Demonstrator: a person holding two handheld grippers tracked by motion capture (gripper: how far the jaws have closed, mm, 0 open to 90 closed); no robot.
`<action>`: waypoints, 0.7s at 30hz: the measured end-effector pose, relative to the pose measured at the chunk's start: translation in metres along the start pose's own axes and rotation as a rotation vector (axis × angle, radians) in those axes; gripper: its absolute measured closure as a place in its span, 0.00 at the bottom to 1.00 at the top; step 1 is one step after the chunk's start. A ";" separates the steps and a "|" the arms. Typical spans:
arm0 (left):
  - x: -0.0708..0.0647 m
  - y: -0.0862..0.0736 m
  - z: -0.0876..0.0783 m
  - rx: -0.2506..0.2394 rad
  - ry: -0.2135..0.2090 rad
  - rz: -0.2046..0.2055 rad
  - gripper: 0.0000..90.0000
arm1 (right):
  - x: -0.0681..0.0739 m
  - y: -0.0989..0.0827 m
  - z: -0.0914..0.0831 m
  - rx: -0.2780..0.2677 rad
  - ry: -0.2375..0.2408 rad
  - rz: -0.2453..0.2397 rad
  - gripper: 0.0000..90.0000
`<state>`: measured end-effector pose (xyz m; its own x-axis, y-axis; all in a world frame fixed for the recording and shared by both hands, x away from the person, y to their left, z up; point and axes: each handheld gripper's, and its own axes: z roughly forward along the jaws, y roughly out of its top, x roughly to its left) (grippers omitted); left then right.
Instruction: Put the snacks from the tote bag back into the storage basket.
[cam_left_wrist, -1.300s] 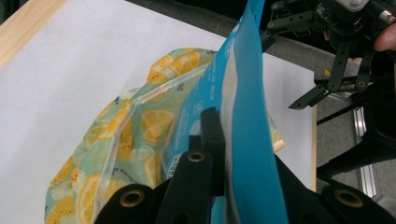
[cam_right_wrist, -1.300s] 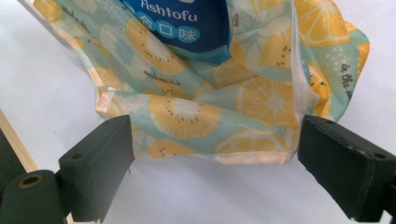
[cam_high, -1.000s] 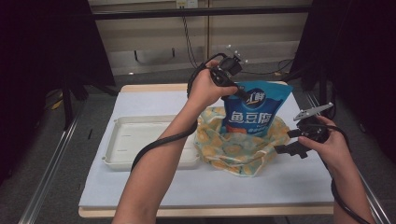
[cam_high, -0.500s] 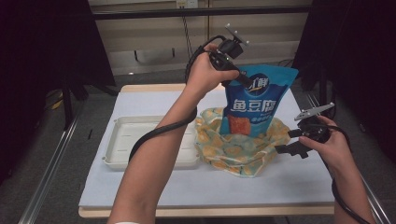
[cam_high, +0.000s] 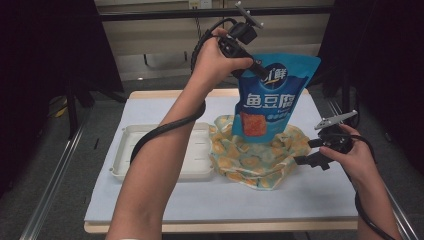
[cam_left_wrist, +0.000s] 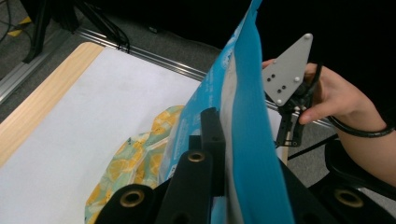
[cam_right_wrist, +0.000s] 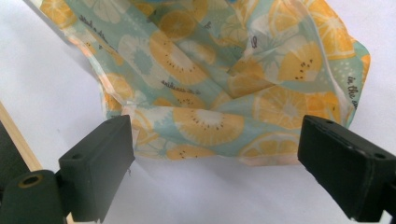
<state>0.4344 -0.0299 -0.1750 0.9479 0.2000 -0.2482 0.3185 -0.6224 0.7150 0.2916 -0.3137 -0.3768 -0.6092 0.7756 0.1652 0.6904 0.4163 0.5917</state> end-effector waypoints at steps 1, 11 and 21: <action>0.000 0.000 -0.003 -0.001 -0.003 -0.007 1.00 | 0.000 0.000 0.000 -0.003 0.000 0.000 0.11; -0.003 -0.002 -0.026 0.004 0.018 -0.016 1.00 | 0.001 0.000 0.000 -0.006 -0.006 -0.011 0.11; -0.003 -0.011 -0.050 0.004 0.044 -0.020 1.00 | 0.002 0.000 0.001 -0.004 -0.007 -0.006 0.11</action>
<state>0.4290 0.0143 -0.1496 0.9409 0.2453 -0.2336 0.3375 -0.6210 0.7074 0.2909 -0.3121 -0.3771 -0.6102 0.7767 0.1559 0.6855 0.4190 0.5954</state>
